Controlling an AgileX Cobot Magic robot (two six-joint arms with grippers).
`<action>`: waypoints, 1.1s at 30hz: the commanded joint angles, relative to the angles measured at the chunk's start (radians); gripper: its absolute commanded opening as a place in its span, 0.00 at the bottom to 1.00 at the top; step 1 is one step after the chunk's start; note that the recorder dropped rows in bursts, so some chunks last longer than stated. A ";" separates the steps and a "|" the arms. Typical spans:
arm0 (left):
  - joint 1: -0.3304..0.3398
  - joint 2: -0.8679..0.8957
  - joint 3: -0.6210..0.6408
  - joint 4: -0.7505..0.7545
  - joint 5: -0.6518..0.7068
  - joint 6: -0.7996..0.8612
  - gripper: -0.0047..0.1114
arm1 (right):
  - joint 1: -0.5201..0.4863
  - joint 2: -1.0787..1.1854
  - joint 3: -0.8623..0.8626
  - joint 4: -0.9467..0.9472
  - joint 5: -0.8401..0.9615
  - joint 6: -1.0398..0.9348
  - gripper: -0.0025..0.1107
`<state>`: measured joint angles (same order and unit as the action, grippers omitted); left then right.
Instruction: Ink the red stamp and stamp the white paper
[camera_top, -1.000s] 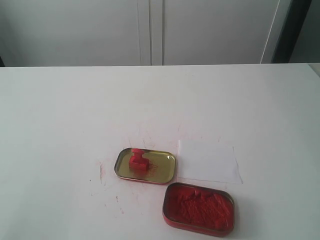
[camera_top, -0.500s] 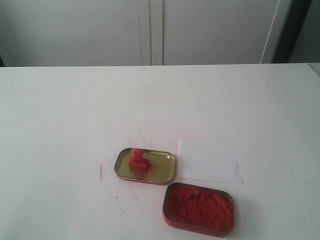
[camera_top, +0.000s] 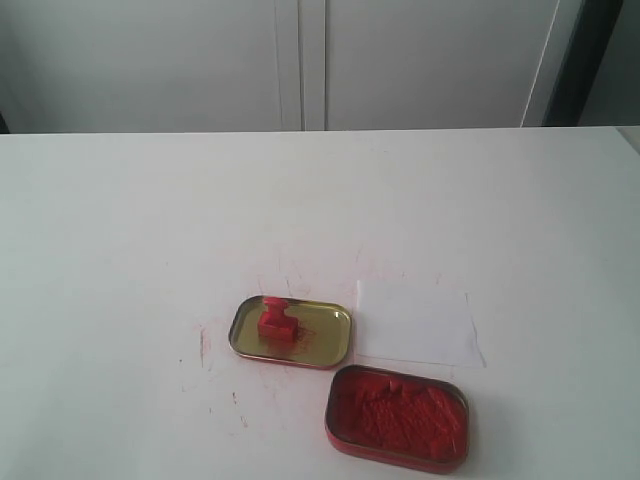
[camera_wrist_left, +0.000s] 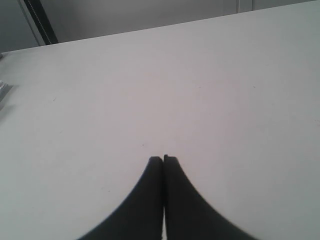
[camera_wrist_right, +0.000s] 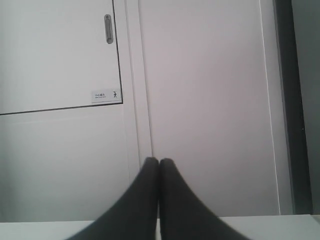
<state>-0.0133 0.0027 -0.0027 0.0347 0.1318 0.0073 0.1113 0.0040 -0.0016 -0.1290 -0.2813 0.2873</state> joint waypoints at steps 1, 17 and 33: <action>0.002 -0.003 0.003 -0.003 0.000 0.001 0.04 | -0.002 -0.004 0.002 0.002 0.011 0.004 0.02; 0.002 -0.003 0.003 -0.003 0.000 0.001 0.04 | -0.002 0.426 -0.570 -0.001 0.683 -0.104 0.02; 0.002 -0.003 0.003 -0.003 0.000 0.001 0.04 | -0.002 0.953 -0.900 0.058 1.023 -0.162 0.02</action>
<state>-0.0133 0.0027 -0.0027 0.0347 0.1318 0.0073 0.1113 0.8827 -0.8692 -0.0832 0.7085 0.1595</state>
